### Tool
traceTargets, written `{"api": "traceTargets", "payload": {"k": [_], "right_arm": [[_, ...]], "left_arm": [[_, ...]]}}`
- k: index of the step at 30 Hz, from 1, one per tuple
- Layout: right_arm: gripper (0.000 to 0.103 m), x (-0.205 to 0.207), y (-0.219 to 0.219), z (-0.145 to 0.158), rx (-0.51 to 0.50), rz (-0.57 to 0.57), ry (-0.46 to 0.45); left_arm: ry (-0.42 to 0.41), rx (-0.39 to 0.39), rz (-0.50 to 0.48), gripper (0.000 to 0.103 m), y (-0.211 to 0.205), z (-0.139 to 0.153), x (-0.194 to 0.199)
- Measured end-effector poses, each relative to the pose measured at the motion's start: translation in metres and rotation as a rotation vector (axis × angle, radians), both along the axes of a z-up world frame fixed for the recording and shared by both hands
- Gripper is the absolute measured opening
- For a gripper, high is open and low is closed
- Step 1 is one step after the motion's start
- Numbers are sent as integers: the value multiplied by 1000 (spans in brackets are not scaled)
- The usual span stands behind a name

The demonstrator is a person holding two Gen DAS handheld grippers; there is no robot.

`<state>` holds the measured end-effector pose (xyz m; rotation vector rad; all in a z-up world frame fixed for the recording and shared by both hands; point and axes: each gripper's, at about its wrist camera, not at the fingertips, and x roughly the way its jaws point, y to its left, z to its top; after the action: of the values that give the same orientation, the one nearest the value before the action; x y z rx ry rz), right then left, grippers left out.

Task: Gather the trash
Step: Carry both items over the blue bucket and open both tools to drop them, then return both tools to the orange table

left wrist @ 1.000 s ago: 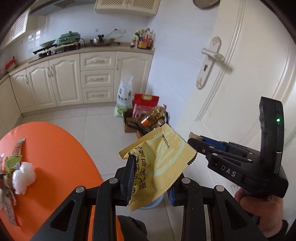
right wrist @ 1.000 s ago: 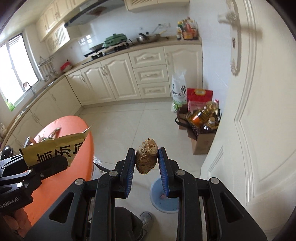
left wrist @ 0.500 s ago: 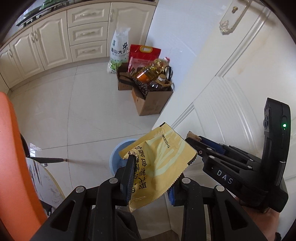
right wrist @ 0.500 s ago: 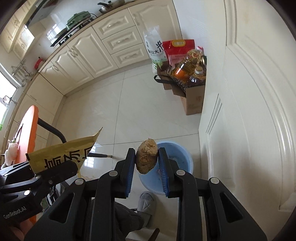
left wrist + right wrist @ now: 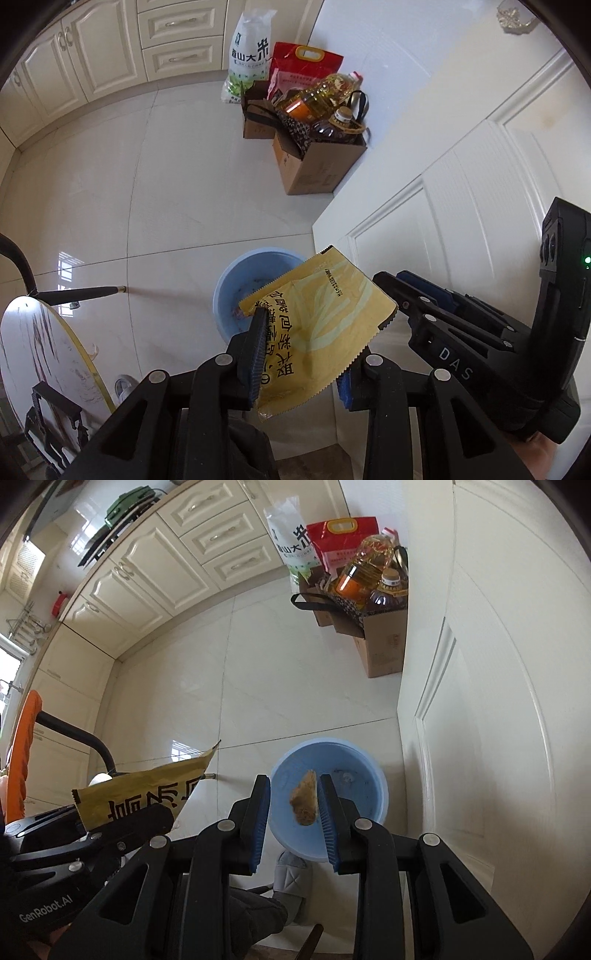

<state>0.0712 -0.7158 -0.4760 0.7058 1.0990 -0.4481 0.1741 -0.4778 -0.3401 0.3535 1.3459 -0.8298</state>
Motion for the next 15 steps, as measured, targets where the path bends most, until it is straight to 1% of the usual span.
{"api": "traceTargets", "payload": {"k": [1,2,3,4,5,6,7,9,12,13,15], "right_arm": [[28,0,-2,-4,9,-6,3],[28,0,-5,-7,19,-13,6],[30,1,-7,-9,21,-19,6],[33,0,-8,-10,18,-28,14],[38,-1,-8,-10,15,-35,18],[46,-3,-9,-8,11,-41,16],[52,-4,-8,-6,6,-49,14],[73,-8,-6,2,-15,-71,14],[90,-15,-4,13,-31,-109,-6],[92,-17,-2,18,-34,-122,-15],[101,-21,1,28,-47,-142,-29]], "left_arm": [[-1,13,2,35,-4,-6,2],[-7,28,7,50,-6,-9,3],[-19,44,16,61,-10,-12,5],[-40,62,29,79,-13,-13,7],[-62,65,37,86,-15,-12,8],[-76,62,37,86,-16,-10,6],[-85,67,34,88,-18,-9,4],[-100,73,32,90,-20,-6,1],[-143,58,22,90,-19,5,-10],[-168,53,17,90,-12,14,-18],[-221,33,14,92,-7,29,-30]]}}
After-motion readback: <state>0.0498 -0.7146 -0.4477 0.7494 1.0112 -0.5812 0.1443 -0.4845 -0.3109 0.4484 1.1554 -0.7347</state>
